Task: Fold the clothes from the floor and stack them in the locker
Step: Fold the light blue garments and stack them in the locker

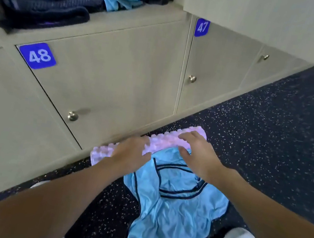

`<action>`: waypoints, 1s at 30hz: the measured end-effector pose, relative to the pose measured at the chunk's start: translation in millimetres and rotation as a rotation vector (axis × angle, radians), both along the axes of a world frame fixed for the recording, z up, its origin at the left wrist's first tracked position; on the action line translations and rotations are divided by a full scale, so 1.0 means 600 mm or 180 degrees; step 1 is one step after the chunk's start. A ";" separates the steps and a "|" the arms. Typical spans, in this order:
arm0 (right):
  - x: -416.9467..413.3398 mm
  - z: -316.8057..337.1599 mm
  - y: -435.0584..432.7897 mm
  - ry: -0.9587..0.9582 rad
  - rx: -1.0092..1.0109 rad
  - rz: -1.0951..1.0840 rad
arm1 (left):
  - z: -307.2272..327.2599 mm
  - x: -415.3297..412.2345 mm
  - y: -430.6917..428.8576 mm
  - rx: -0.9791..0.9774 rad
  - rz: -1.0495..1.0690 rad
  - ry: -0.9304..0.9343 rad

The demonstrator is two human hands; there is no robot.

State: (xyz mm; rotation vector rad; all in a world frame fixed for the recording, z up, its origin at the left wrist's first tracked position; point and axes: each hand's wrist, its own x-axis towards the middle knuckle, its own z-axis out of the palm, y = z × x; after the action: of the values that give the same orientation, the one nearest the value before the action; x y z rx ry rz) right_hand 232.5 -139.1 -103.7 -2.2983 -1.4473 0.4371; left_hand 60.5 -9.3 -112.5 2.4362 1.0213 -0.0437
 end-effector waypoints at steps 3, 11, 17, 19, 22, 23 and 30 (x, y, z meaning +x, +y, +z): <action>-0.005 -0.082 -0.022 0.0284 -0.0271 0.0000 | -0.085 -0.005 -0.006 -0.0165 -0.0023 0.0386; -0.025 -0.220 -0.039 0.0649 -0.0692 0.0052 | -0.187 0.019 0.003 0.0003 0.0103 0.0752; -0.028 -0.206 -0.024 0.0408 -0.0734 -0.0022 | -0.192 0.019 0.002 0.0009 -0.0028 0.0308; -0.028 -0.182 -0.009 0.0651 -0.0542 -0.0102 | -0.168 0.014 0.004 -0.0022 -0.0147 0.0020; -0.035 -0.133 0.009 0.1438 -0.0176 -0.0214 | -0.096 0.010 0.008 0.0047 -0.0341 -0.0409; -0.039 -0.115 0.014 0.1683 -0.0052 -0.0205 | -0.065 0.008 0.009 0.0044 -0.0417 -0.0577; -0.075 0.071 0.040 0.2317 0.0852 0.0129 | 0.176 -0.021 0.019 0.0306 -0.1083 -0.0938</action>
State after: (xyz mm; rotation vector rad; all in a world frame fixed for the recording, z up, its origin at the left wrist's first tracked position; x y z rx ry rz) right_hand 187.5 -114.8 -60.9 -1.6388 -1.0928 0.9119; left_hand 48.0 1.9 -7.0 2.5788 0.4864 0.2478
